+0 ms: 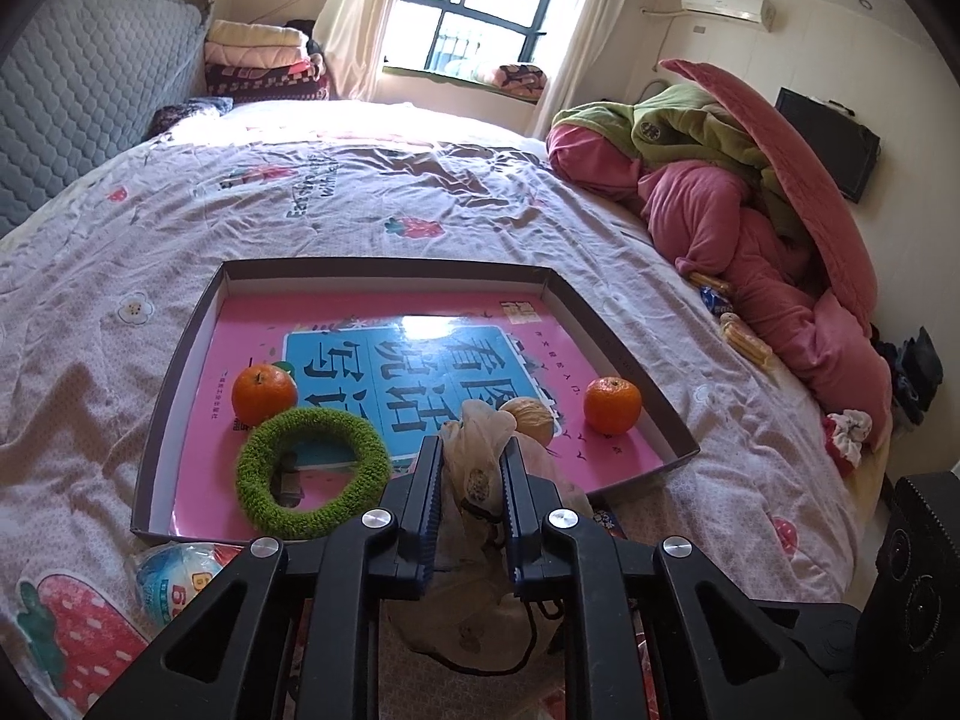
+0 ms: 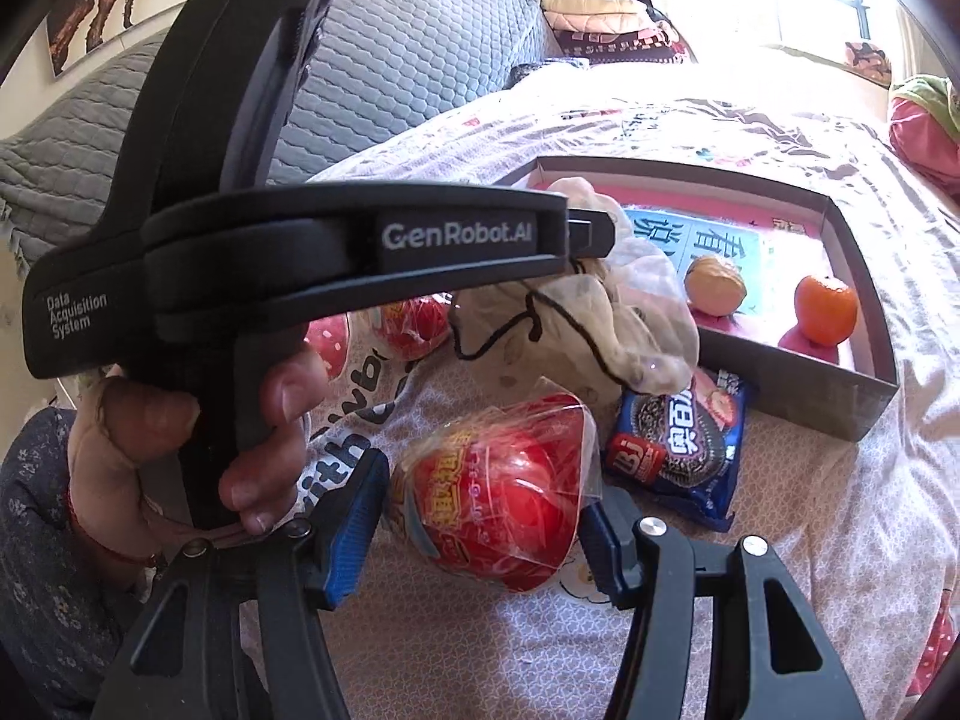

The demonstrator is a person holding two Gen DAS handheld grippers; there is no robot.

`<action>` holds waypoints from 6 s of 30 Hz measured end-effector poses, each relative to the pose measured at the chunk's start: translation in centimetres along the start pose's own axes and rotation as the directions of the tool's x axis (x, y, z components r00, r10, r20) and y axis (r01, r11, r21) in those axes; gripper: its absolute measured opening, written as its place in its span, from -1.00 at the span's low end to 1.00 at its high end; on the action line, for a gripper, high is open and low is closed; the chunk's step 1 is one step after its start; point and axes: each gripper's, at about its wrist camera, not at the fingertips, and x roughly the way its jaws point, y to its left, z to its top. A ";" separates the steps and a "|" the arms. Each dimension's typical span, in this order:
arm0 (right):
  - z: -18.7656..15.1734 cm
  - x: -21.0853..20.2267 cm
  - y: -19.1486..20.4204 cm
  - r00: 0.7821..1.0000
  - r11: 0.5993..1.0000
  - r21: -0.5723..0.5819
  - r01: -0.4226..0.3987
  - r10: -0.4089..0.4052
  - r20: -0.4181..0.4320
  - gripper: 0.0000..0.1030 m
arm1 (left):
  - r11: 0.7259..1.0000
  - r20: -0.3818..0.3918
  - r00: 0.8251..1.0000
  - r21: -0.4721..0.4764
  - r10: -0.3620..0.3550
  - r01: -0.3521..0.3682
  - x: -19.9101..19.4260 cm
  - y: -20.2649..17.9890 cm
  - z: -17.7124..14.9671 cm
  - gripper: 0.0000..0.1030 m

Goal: Organize objects
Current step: 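Lift the mesh bag and red wrapped ball with both grippers, then carry the held mesh bag and red ball over the pink tray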

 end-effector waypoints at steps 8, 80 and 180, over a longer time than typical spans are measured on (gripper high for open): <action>0.2 0.1 0.0 1.000 1.000 0.001 0.011 -0.011 0.014 0.16 | 1.000 0.025 1.000 0.002 0.006 -0.006 -0.8 0.0 0.2 -0.69; 5.5 -2.4 -0.1 0.936 0.975 0.000 0.224 -0.215 0.277 0.16 | 0.995 0.256 0.962 -0.032 0.096 -0.091 -7.8 2.7 1.2 -0.72; 7.1 2.2 -8.7 0.867 0.890 0.082 0.448 -0.455 0.204 0.16 | 0.972 0.074 0.972 -0.099 0.222 -0.214 2.0 4.5 2.2 -0.66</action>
